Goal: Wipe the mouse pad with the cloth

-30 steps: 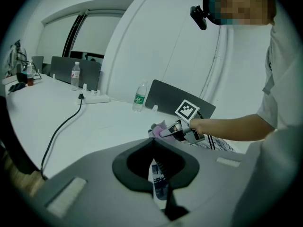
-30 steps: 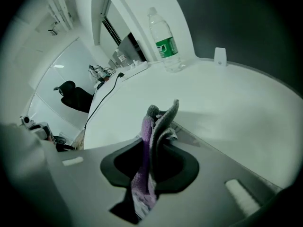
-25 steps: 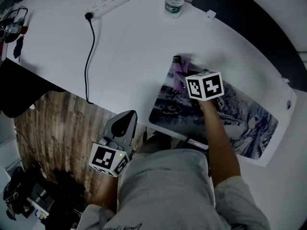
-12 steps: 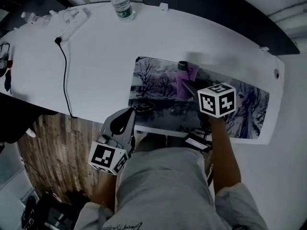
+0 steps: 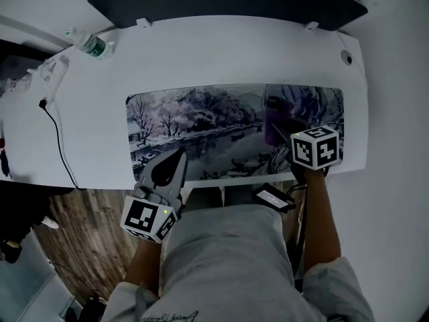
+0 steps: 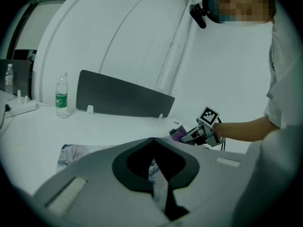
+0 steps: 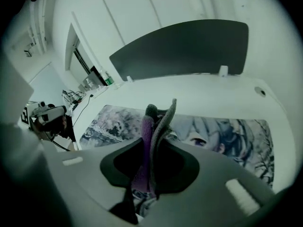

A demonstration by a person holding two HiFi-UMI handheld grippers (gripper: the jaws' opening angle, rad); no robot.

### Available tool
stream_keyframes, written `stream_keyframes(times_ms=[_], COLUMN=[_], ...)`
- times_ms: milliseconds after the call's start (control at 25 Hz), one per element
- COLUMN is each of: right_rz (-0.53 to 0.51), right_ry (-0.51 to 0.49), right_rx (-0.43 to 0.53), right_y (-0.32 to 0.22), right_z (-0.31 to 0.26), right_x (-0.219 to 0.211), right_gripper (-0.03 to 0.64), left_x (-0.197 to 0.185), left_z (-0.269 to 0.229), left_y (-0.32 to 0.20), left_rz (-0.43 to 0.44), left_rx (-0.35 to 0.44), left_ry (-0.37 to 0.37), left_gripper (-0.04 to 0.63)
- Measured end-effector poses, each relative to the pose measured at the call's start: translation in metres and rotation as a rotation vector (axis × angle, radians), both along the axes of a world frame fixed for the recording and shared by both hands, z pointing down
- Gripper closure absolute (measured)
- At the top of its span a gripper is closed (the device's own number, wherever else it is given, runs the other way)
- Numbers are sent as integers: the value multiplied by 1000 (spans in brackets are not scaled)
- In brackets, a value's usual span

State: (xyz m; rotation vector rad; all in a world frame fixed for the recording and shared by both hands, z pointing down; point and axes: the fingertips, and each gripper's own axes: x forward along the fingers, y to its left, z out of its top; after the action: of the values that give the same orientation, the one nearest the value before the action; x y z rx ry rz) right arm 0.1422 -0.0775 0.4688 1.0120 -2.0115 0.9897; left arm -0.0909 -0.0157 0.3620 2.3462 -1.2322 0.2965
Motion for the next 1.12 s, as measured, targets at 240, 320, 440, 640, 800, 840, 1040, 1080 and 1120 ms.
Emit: stream_keyframes(times_ms=[240,320,440,640,800,840,1040,1080,1120], right_rz=[118,157,213,251,243,242,224,224,227], right_ry=[84,109,139,224,282,285,272,266,256], right_rx=[-17,-26,-45,-72,-113,-126,-150,-154,-158], right_y=[14,18,22,20,17,18,16,15,15], right_z=[3,7,17,34,49,53,68,69,69], right_x=[130,171,230,303,333,336,329,327,325], right_gripper=[529,529,528,529,529,529,529,529,529], left_x=[79,104,131,160,174,175,176,175,174], left_z=[-6,-7,-1,5,5,5,4,5,5], left_y=[-12,-14,-15,-24,-25,-25,-20,-19,-18], left_rz=[63,86,98,102,81,75,42,37,33], left_rx=[-2,-3,4,-4,-29,-29,-34,-35,-36], left_ry=[6,5,5,-22,-39,-39,-56,-59,-61], left_gripper=[576,577,576,577,575,575,577,576,577])
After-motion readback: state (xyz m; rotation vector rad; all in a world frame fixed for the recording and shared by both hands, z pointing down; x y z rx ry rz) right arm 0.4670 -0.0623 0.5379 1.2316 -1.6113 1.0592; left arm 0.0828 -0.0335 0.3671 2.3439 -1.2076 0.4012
